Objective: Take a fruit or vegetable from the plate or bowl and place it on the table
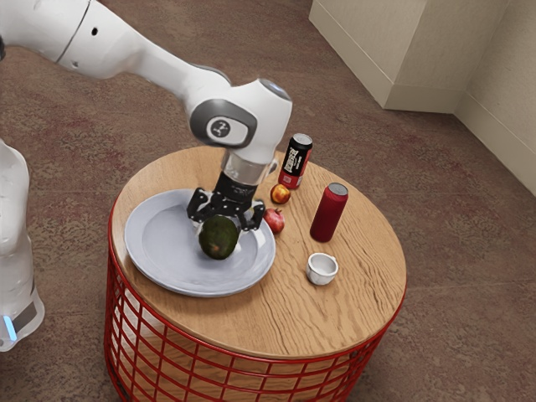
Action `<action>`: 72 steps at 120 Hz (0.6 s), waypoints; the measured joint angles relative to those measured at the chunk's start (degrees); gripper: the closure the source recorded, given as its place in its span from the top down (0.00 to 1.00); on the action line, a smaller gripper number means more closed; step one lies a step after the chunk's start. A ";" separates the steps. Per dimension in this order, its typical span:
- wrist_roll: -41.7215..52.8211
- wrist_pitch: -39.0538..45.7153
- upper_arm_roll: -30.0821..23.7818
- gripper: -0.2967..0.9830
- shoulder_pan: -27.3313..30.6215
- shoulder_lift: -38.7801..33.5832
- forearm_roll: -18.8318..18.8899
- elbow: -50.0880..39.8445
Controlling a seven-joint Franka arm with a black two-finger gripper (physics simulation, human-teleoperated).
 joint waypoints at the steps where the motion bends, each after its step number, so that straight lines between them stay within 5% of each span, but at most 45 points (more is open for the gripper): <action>1: -0.06 0.10 -0.01 0.70 0.00 0.03 -0.01 -0.02; 20: -1.21 0.73 -0.03 0.52 -0.02 -0.40 -0.13 0.02; 49: -3.42 -3.18 0.24 0.47 0.00 -5.19 -0.27 2.24; 72: -5.29 -10.66 10.45 0.48 0.36 -6.60 1.30 7.74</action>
